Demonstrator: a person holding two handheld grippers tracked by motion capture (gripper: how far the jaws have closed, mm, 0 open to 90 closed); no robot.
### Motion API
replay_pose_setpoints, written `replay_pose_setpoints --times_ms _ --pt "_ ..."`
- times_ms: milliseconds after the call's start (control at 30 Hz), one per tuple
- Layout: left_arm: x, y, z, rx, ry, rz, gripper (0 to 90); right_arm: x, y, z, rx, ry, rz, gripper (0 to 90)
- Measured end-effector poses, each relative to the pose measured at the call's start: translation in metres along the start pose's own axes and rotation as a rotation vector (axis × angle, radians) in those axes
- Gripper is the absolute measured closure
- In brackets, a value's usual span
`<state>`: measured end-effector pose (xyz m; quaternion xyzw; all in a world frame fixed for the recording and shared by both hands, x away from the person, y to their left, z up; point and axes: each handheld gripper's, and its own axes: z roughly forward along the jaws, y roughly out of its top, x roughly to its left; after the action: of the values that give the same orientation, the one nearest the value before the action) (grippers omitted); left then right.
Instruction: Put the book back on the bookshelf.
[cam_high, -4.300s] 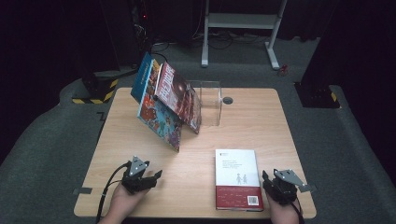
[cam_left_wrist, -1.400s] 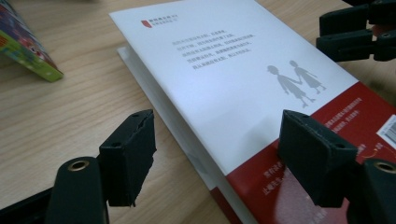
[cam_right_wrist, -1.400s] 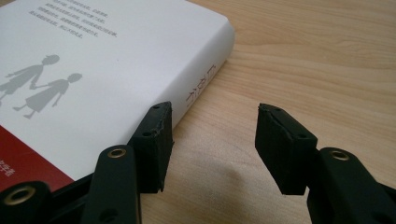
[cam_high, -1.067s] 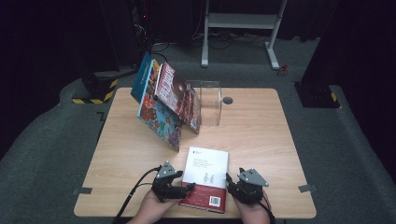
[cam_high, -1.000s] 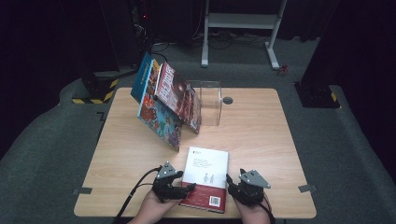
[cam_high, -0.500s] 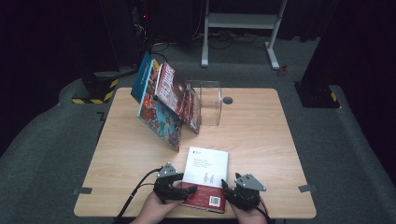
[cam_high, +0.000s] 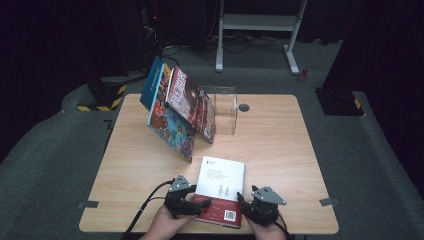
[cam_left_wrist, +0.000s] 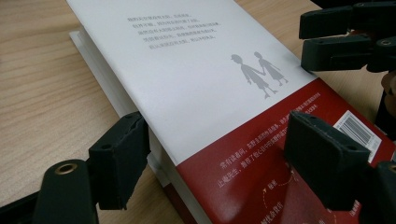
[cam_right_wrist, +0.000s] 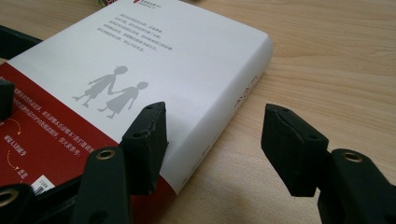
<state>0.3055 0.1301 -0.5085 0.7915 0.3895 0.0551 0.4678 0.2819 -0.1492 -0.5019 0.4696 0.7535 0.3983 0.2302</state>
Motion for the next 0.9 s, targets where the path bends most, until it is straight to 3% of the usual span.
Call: replay_pose_setpoints --times_ms 300,467,667,900 --pt "-0.0016 0.0043 -0.0051 -0.015 0.008 0.035 26.1 0.0006 0.0001 -0.0001 -0.002 -0.001 0.000 40.9" --pt "-0.0010 0.0073 -0.0065 -0.029 -0.009 0.047 27.9 0.0007 -0.0001 -0.0003 -0.004 -0.002 0.001 41.0" --pt "0.0001 0.0090 0.0000 -0.021 -0.027 0.024 26.6 0.0009 0.0000 -0.0002 -0.005 -0.003 0.001 41.1" --pt "-0.0007 0.0088 0.0014 -0.032 -0.014 0.020 26.2 0.0014 0.0000 0.0000 -0.008 -0.006 0.001 41.3"
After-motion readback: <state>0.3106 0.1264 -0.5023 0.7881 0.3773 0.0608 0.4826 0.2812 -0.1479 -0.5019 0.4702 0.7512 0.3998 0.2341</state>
